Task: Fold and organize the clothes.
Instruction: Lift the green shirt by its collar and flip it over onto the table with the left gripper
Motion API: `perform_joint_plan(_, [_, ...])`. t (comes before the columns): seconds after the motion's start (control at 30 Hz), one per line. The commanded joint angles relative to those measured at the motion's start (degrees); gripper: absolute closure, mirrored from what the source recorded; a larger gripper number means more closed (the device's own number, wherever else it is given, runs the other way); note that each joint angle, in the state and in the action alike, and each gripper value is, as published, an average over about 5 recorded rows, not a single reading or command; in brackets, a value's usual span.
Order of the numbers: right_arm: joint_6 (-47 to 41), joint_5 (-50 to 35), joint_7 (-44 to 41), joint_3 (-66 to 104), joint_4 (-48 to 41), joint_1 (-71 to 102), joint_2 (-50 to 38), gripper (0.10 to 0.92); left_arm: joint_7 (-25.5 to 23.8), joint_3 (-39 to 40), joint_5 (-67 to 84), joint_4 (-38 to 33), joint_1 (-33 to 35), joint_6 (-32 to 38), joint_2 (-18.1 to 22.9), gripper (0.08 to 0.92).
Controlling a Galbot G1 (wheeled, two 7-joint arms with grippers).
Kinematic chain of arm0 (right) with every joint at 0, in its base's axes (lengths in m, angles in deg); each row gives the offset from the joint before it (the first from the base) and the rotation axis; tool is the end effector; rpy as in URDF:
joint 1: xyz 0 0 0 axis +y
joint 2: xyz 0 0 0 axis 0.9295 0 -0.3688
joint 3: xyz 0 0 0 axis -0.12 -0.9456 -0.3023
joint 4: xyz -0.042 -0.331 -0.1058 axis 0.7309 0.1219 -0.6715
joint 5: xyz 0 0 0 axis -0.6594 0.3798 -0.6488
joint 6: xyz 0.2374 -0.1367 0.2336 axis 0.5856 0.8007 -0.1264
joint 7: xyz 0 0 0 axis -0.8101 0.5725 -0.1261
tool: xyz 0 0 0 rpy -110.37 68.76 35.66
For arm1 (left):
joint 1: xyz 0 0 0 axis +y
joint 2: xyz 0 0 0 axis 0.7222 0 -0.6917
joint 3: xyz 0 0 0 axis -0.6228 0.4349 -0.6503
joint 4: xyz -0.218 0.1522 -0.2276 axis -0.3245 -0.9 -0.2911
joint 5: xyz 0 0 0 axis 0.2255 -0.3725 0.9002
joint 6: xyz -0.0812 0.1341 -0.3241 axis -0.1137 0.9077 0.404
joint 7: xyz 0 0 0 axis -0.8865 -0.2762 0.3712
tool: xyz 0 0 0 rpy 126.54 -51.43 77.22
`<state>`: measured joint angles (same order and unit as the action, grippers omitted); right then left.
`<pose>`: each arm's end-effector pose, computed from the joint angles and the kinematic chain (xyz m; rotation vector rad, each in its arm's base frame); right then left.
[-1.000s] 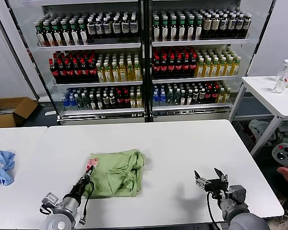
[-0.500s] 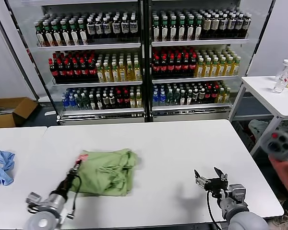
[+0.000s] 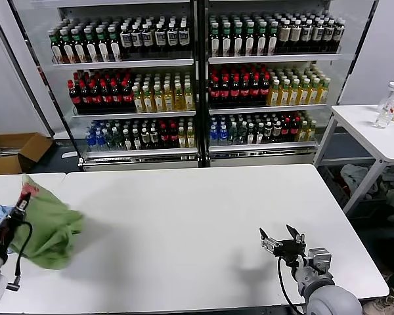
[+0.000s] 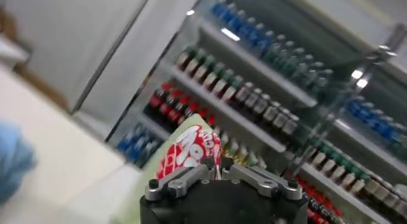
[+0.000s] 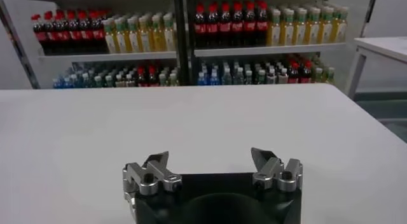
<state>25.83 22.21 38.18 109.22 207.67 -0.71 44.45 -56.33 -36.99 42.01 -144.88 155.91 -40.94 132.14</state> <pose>0.2309 -0.0568 -0.2455 0.1787 -2.7187 -0.0121 0.2119 0.2393 -0.1833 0.1368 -2.9591 0.9273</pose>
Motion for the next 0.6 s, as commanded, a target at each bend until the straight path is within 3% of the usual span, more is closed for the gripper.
perform_joint_plan(0.03, [0.30,0.01,-0.11,0.51,1.91,1.08,0.12,0.203,-0.32,19.15,-20.50,-9.79,-2.72,-1.09,1.40,0.893])
perform_joint_plan(0.17, [0.60,0.03,-0.26,1.76,3.32,2.58,-0.05,0.203,-1.13,36.66,-37.07,-1.04,-6.44,0.87,7.18,0.893])
perform_joint_plan(0.3, [0.78,-0.61,-0.36,3.82,4.39,3.94,-0.31,0.203,-0.98,47.46,-50.75,6.46,-7.97,2.56,10.79,0.893])
perform_joint_plan(0.6, [0.75,-1.53,-0.30,6.66,5.38,5.49,-0.39,0.203,2.55,62.07,-57.29,8.18,-12.79,0.60,16.27,0.893])
